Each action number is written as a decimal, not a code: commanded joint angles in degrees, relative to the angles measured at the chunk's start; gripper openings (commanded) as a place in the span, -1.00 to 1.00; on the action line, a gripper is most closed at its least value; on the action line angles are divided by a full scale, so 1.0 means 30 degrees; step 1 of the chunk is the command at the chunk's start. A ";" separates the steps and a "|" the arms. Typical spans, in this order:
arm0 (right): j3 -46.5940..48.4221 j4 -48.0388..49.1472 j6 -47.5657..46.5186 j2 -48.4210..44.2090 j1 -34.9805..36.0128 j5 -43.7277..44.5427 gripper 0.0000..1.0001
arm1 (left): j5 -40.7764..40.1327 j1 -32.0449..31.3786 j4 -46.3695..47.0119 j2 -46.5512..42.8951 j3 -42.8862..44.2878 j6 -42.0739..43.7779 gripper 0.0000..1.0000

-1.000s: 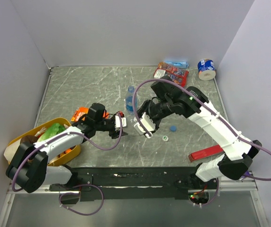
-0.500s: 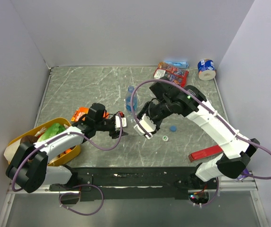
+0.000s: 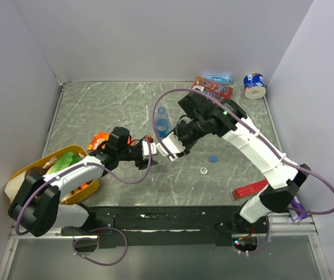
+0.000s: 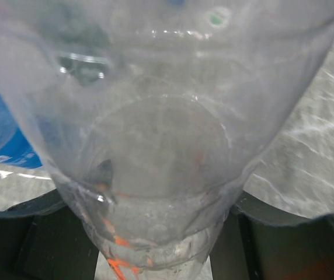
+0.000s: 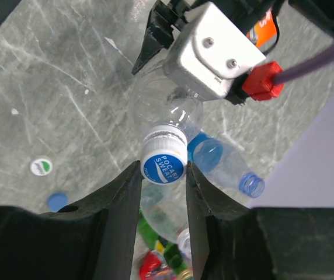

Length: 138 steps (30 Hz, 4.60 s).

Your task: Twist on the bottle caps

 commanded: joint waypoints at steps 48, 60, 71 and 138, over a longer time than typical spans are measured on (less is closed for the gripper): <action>-0.0698 0.2268 0.1747 -0.2890 -0.1140 -0.0673 0.43 | -0.0043 -0.0771 0.1015 -0.0307 -0.0487 -0.0091 -0.98; -0.1520 0.0509 -0.2740 -0.2247 0.0063 -0.1758 0.29 | 0.0455 -0.0771 0.0341 0.0017 0.0394 0.0819 -0.98; -0.0376 -0.1543 -0.3416 -0.0869 0.0181 -0.1319 0.14 | 0.0455 -0.0800 0.0662 0.0134 0.0599 0.0908 -0.98; -0.3480 0.3644 -0.0981 -0.3416 -0.0085 -0.1377 0.33 | 0.0162 0.0166 -0.2649 -0.0159 0.1741 0.3018 -0.98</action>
